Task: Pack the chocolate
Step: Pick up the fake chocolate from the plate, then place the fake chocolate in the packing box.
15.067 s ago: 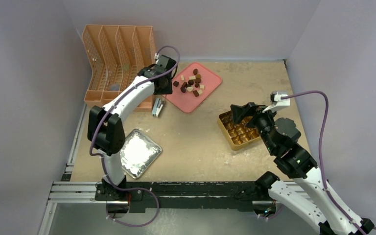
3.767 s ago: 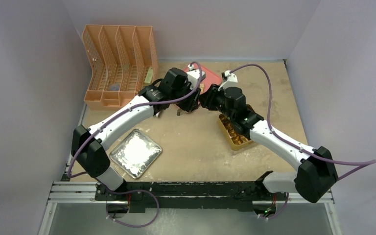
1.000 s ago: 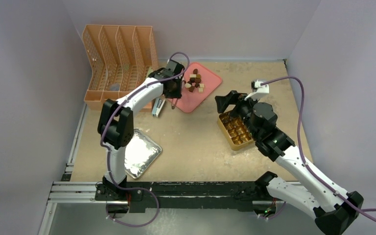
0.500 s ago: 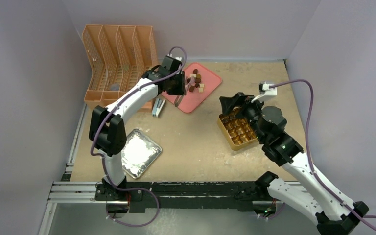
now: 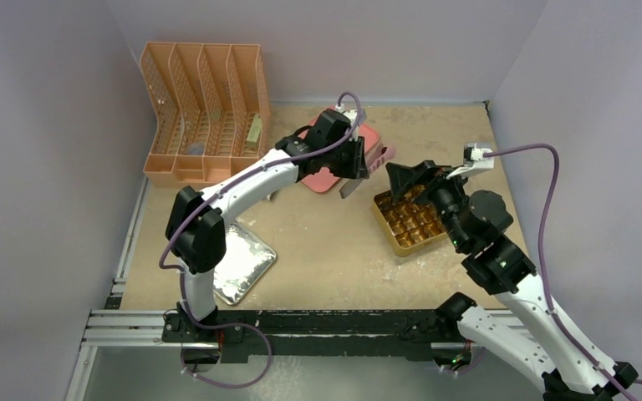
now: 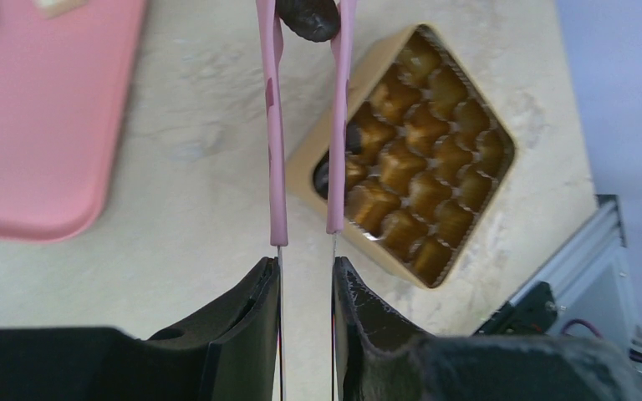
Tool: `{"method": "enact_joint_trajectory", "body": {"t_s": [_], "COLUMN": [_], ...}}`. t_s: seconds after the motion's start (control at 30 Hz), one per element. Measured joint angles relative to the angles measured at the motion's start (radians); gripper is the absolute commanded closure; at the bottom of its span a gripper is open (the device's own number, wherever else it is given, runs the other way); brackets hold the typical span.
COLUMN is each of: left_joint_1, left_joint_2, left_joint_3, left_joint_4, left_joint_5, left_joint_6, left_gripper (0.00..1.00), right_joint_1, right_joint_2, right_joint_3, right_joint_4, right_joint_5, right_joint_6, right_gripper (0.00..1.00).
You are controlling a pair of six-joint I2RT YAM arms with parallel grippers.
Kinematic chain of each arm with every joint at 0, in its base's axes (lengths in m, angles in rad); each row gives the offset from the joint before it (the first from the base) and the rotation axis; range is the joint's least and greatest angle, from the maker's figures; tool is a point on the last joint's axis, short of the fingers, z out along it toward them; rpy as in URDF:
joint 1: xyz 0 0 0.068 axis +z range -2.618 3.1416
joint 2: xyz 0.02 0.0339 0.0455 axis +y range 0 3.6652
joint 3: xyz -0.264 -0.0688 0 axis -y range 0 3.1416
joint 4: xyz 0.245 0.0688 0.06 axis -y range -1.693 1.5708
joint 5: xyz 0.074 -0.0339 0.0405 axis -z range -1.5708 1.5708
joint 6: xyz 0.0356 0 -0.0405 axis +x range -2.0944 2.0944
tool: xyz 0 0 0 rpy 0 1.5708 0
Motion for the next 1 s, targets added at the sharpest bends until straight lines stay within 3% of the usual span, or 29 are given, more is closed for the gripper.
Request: {"method": "enact_joint_trajectory", "body": {"t_s": [0.57,1.0], "left_joint_1": [-0.093,-0.132], "left_joint_2": [0.135,0.216], "left_joint_3": [0.012,0.03], "left_joint_4": [0.202,0.232], "left_joint_5": [0.106,0.145], "left_joint_6": [-0.122,-0.154], "left_gripper": [0.75,0.71], "right_joint_1": [0.0,0.0], "right_joint_2": [-0.041,-0.053], "right_joint_3": [0.0,0.0], "right_joint_4": [-0.024,-0.029], "right_joint_5": [0.001,0.001], "right_joint_6": [0.0,0.0], "right_gripper": [0.01,0.01]}}
